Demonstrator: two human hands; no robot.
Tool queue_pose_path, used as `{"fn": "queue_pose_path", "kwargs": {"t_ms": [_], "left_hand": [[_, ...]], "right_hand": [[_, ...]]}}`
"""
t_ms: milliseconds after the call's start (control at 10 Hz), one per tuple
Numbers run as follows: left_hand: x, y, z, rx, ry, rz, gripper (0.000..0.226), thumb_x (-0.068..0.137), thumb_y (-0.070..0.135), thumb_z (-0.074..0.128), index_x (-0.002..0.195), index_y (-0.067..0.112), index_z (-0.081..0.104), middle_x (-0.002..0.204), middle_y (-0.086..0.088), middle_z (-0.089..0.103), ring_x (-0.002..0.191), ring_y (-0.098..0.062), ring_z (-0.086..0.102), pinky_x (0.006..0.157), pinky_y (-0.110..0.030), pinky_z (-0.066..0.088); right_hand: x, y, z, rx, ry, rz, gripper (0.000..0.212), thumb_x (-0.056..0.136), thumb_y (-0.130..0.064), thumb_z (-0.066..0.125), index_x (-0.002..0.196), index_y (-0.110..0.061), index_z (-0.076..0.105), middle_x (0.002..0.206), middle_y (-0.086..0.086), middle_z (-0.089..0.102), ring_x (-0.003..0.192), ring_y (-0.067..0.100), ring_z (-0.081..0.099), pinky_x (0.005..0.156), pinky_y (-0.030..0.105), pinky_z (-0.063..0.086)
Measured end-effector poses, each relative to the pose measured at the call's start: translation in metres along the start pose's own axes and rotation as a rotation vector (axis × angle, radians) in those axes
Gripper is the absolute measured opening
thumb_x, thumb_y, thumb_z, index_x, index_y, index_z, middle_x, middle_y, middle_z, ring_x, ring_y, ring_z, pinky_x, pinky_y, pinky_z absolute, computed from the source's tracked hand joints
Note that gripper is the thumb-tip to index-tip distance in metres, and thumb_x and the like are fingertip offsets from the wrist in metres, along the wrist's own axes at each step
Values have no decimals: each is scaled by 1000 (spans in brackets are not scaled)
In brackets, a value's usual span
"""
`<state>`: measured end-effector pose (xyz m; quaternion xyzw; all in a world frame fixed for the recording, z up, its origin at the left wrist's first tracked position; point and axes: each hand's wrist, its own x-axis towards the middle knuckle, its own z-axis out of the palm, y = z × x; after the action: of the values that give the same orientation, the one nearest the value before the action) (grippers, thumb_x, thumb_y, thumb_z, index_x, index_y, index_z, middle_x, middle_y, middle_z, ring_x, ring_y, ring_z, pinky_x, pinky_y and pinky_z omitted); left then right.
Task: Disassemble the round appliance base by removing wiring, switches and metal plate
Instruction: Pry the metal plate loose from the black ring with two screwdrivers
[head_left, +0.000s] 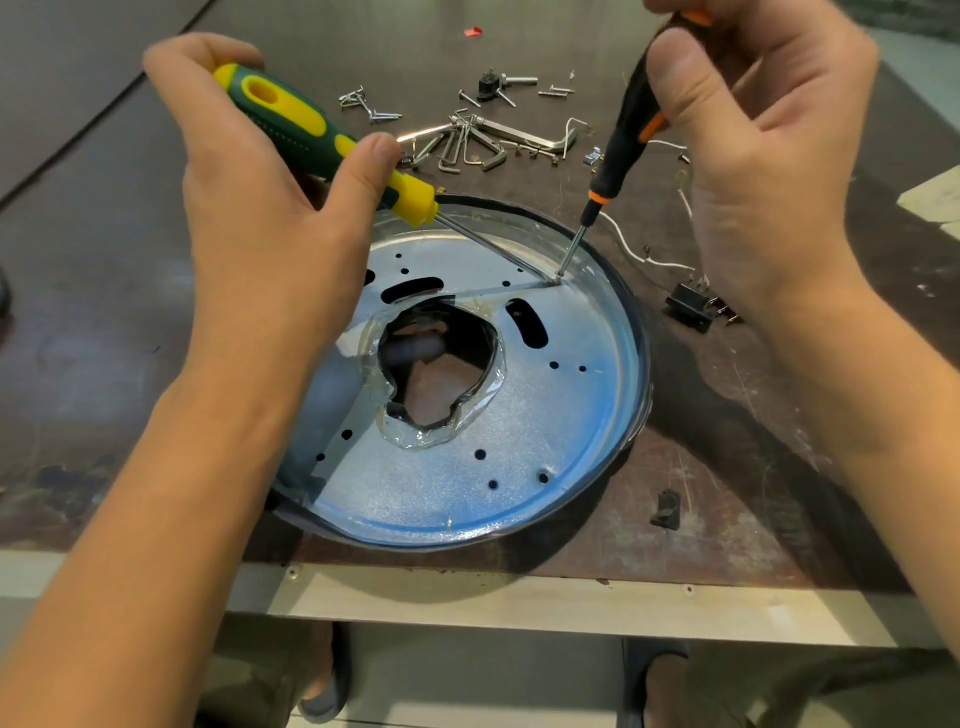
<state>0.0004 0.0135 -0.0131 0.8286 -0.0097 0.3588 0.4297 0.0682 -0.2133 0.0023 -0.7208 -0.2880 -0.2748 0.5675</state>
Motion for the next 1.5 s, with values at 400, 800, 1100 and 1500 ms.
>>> {"fn": "queue_pose_path", "kwargs": {"t_ms": [400,800,1100,1500], "left_hand": [[0,0,0,-22,3,-11,46,92,26,68,115,14,30,87,16,38,79,21,49,75,-3,38],[0,-1,0,-6,6,-17,47,91,30,69,115,16,30,87,17,38,80,20,48,76,-3,37],[0,0,1,4,2,-2,47,93,28,68,115,15,29,88,17,38,82,25,47,75,1,35],[0,0,0,1,1,0,47,92,28,68,115,15,29,89,17,37,82,22,48,76,-2,36]], "right_hand": [[-2,1,1,86,-13,13,16,99,2,54,114,-5,57,110,15,64,94,33,67,83,41,56],[-2,2,0,129,-6,51,21,98,2,46,102,-13,61,100,13,59,90,29,57,77,42,52],[0,0,0,72,-1,8,11,101,-4,55,103,-13,61,98,9,63,86,26,62,78,40,53],[-1,0,1,152,41,36,24,98,3,47,97,-13,65,102,15,67,91,28,62,79,36,51]]}}
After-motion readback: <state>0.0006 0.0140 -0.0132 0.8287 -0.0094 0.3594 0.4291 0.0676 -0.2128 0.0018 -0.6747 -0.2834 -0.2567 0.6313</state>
